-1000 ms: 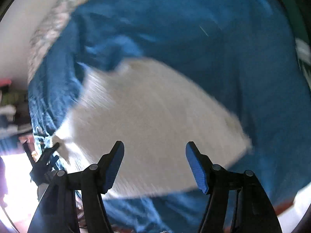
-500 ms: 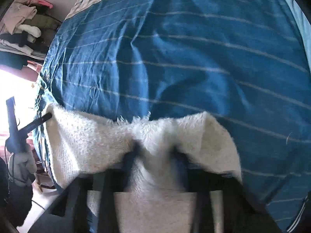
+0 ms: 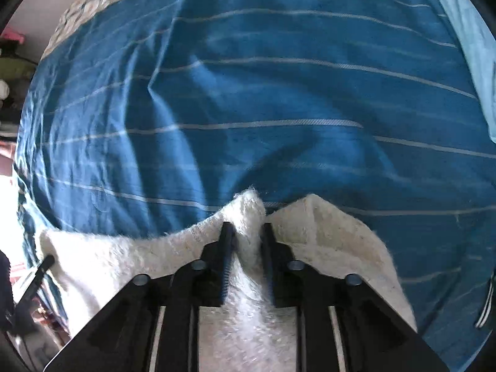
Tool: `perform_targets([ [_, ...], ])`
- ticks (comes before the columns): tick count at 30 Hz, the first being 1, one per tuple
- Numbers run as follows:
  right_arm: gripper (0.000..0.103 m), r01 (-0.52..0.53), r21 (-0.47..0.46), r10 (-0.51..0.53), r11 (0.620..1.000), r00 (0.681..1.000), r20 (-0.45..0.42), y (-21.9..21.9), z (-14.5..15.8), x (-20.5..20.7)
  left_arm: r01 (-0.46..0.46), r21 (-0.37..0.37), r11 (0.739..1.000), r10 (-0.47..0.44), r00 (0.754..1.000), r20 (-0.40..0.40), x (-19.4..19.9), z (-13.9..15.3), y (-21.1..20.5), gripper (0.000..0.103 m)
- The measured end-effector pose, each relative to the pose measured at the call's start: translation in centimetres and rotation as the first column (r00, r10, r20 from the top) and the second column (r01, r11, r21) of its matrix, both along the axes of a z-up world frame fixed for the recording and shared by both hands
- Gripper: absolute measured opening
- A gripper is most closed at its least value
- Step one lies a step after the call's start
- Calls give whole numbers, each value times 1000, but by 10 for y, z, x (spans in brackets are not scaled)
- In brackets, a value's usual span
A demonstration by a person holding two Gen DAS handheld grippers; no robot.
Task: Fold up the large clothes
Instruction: 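Fold the hem up toward the collar and open both tools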
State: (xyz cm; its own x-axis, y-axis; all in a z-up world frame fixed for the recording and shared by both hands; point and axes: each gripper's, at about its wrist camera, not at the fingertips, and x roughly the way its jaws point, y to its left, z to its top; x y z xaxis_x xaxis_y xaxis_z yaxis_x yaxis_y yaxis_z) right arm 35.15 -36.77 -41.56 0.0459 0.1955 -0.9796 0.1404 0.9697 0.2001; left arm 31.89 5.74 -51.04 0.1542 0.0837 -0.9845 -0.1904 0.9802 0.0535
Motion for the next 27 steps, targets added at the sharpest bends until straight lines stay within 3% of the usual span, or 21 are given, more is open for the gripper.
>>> perform_targets([
  [1, 37, 4, -12, -4, 1000, 1000, 22, -3, 14, -4, 1, 15, 1000, -1, 1000, 3, -2, 8, -4, 17],
  [3, 64, 6, -29, -3, 1000, 996, 84, -10, 44, -17, 11, 14, 1000, -12, 1000, 26, -8, 29, -13, 39],
  [4, 64, 6, -35, -2, 999, 995, 103, -12, 58, -25, 17, 20, 1000, -17, 999, 40, -11, 40, -21, 69],
  [5, 64, 4, -27, 0, 1000, 992, 122, -14, 72, -35, 24, 15, 1000, -25, 998, 54, -14, 48, -29, 92],
  [8, 64, 20, 35, -24, 999, 992, 122, -14, 87, -62, 38, -16, 999, -36, 996, 82, -20, 64, -62, 93],
  [10, 64, 32, 81, -40, 996, 994, 102, -14, 83, -78, 55, -12, 998, -54, 996, 75, -15, 61, -89, 93],
  [13, 59, 77, 117, -85, 990, 994, 65, -9, 53, -87, 96, -12, 995, -95, 994, 57, -12, 51, -121, 93],
  [15, 38, 116, 122, -121, 986, 992, 34, -10, 27, -85, 111, -29, 993, -109, 993, 45, -10, 40, -138, 93],
  [17, 29, 165, 120, -167, 979, 986, 7, -15, -2, -83, 134, -21, 991, -133, 990, 38, -8, 27, -155, 93],
  [23, 23, 149, 62, -147, 987, 989, -26, -9, -50, -65, 177, 1, 984, -177, 984, -2, 0, -5, -182, 93],
  [27, 23, 182, 96, -174, 979, 981, -83, -18, -55, -50, 187, 29, 982, -187, 982, -5, 6, -4, -184, 93],
])
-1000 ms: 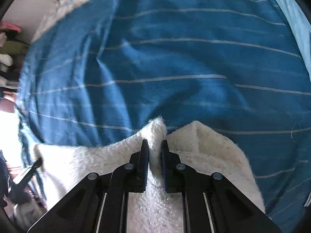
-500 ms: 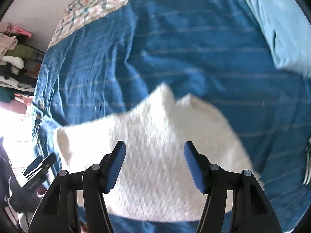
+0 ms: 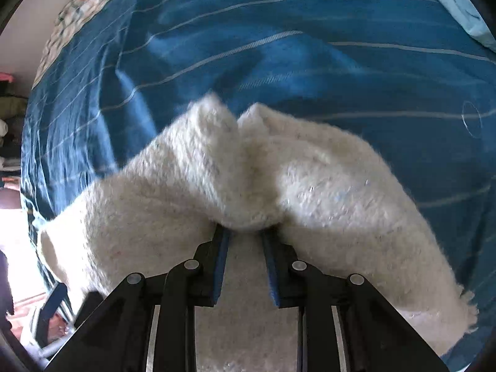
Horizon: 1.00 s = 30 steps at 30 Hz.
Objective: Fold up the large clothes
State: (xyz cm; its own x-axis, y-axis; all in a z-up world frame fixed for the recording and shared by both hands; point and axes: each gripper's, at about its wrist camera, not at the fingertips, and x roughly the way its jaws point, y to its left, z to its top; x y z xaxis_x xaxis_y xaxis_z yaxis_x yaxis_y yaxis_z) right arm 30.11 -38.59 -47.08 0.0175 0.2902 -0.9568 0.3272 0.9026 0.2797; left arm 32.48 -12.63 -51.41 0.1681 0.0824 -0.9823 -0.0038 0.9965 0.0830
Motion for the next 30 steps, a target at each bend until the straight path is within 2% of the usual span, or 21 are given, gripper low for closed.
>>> perform_targets([
  [2, 23, 11, 44, -11, 999, 1000, 1, -9, 13, -3, -9, -6, 1000, 10, 1000, 6, 0, 6, -2, 93],
  [4, 25, 15, 76, -18, 997, 999, 44, -18, 33, -13, -13, 1, 1000, 13, 1000, 10, 3, 8, -6, 93],
  [7, 26, 15, 11, -16, 1000, 996, 85, -31, 58, -34, -4, 49, 999, 4, 1000, 4, 10, -3, -14, 94],
  [9, 26, 18, 0, -18, 1000, 997, 74, -36, 56, -42, -4, 86, 996, 4, 1000, -5, 16, -18, -19, 96],
  [10, 26, 9, -1, -9, 1000, 999, 47, -35, 45, -45, -6, 98, 995, 6, 1000, -2, 17, -21, -20, 96],
  [12, 17, -4, -16, 4, 1000, 1000, 9, -36, 29, -46, -14, 120, 993, 13, 1000, 12, 20, -26, -23, 100],
  [13, 16, -32, -40, 31, 999, 999, -17, -31, 13, -45, -14, 122, 992, 12, 1000, 15, 19, -26, -24, 102],
  [16, 15, -51, -75, 47, 996, 997, -53, -25, -11, -41, -39, 85, 996, 38, 999, 14, 21, -32, -20, 103],
  [19, 15, -15, -50, 9, 999, 993, -120, -33, 2, -35, -70, 58, 996, 71, 997, -27, 24, -28, -11, 103],
  [20, 15, -7, -37, 3, 999, 994, -105, -35, 14, -35, -75, 53, 996, 77, 996, -39, 26, -23, -7, 103],
  [23, 15, 29, 100, -34, 995, 998, 52, -40, 61, -40, -81, 0, 997, 81, 997, 1, 23, 9, 1, 103],
  [25, 15, 52, 191, -72, 980, 992, 100, -41, 74, -42, -88, -53, 995, 88, 996, -6, 24, 15, 2, 103],
  [26, 15, 65, 197, -86, 978, 991, 99, -43, 74, -42, -99, -65, 993, 96, 995, -34, 28, 9, 1, 103],
  [30, 15, 80, 120, -87, 989, 995, 53, -45, 56, -41, -183, -96, 978, 166, 972, -165, 44, -37, -2, 103],
])
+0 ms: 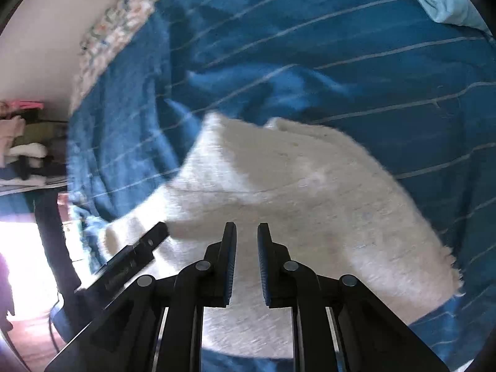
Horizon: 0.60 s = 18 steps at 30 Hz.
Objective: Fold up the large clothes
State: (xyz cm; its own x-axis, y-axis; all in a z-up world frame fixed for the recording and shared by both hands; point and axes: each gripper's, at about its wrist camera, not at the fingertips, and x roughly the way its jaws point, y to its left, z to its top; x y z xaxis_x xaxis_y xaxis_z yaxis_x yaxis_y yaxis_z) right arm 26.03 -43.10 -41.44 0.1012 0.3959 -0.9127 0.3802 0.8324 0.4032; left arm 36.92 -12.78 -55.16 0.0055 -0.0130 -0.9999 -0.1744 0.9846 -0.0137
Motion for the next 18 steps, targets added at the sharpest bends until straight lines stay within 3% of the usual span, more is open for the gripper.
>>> perform_targets([
  [3, 15, 29, -19, -30, 999, 998, -49, -17, -15, -13, -38, -31, 999, 38, 999, -2, 16, -24, 2, 103],
  [7, 19, 25, -104, -33, 994, 997, -74, -38, -10, -43, 55, 73, 996, -57, 998, 21, 31, -9, -12, 103],
  [9, 48, 68, -116, -76, 991, 995, -60, -53, -2, -66, 101, 125, 987, -110, 992, 69, 23, 16, -19, 103],
  [11, 69, 126, -116, -132, 985, 990, -54, -63, 1, -92, 128, 152, 980, -147, 982, 118, 6, 43, -24, 103],
  [14, 70, 262, -41, -264, 964, 964, -44, -84, -5, -142, 145, 154, 977, -166, 977, 136, -19, 65, -32, 103],
  [18, 70, 397, 168, -393, 902, 918, -59, -96, -43, -181, 183, 147, 972, -199, 974, 108, -53, 69, -61, 103],
])
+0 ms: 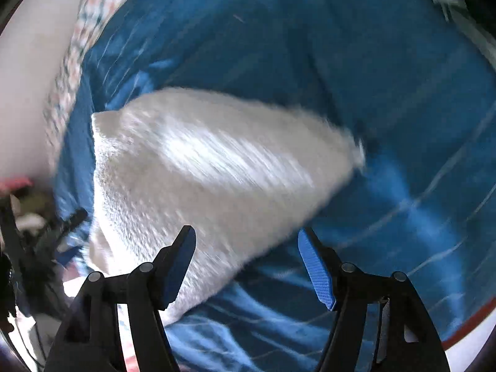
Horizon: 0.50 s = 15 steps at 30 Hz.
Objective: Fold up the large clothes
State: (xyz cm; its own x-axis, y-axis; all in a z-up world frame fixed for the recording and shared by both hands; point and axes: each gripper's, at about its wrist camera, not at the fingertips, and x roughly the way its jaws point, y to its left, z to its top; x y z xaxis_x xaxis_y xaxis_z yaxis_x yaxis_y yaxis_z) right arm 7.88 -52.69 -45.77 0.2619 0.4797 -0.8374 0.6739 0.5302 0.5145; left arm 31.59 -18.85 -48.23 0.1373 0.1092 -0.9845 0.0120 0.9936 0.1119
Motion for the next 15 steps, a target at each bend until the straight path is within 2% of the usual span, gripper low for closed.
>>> perform_targets([
  [1, 71, 28, 28, -28, 999, 1000, 0, -2, -14, -7, 6, -6, 1000, -6, 1000, -4, -1, 0, -2, 103],
  [3, 71, 96, 137, -105, 986, 992, 62, -6, -41, -14, 20, -7, 1000, -20, 1000, -13, -12, 0, -9, 103],
  [6, 71, 191, 253, -231, 949, 963, 139, -8, -68, -13, 58, 0, 998, -58, 998, -25, -19, -2, -20, 103],
  [10, 67, 252, 315, -334, 915, 912, 239, -5, -80, 5, 91, 25, 996, -90, 996, -22, -25, -4, -25, 103],
  [15, 67, 232, 341, -332, 911, 902, 276, 2, -94, 33, 117, 56, 992, -116, 993, -10, -27, -1, -33, 103],
])
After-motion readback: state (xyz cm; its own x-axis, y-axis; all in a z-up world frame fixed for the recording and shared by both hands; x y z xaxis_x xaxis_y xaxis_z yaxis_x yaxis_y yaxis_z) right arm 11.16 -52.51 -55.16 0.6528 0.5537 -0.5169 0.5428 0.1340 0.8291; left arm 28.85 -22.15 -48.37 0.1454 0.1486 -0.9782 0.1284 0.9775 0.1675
